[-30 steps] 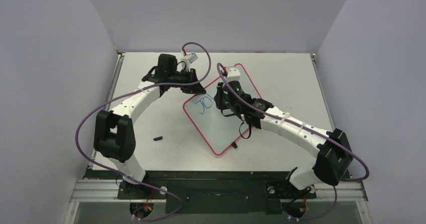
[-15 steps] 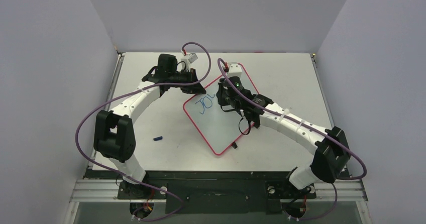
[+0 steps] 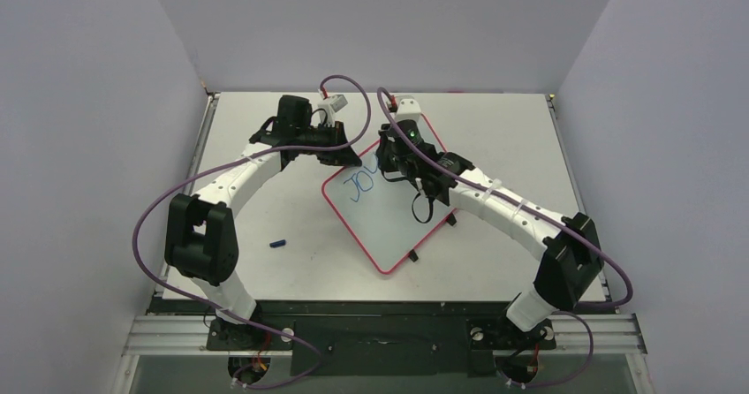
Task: Write a sentence on the whiteboard
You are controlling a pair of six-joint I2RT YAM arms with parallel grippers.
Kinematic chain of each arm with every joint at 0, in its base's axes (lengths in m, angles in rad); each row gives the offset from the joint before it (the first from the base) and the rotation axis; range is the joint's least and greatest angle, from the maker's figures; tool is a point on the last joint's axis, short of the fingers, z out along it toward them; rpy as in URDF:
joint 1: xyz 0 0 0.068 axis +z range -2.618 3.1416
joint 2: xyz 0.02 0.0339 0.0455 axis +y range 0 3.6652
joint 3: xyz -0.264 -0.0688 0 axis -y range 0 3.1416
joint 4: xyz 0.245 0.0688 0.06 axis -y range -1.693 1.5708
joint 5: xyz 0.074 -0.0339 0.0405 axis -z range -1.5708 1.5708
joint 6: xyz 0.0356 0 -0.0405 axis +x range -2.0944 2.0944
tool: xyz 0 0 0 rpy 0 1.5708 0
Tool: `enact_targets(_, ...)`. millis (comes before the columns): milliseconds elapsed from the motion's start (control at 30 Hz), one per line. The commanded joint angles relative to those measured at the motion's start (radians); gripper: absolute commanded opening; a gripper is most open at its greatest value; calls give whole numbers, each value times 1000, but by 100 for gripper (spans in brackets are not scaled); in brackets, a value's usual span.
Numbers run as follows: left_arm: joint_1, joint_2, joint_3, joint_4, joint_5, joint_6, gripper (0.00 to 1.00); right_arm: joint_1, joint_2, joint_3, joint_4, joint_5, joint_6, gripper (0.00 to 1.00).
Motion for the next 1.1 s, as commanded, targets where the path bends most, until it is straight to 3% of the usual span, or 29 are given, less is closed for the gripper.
enact_targets(0, -33, -36, 34, 2, 62, 37, 0, -6, 35, 23, 1, -26, -7, 0)
enact_targets(1067, -33, -28, 41, 1, 57, 39, 0, 5, -144, -289, 45, -34, 61, 0)
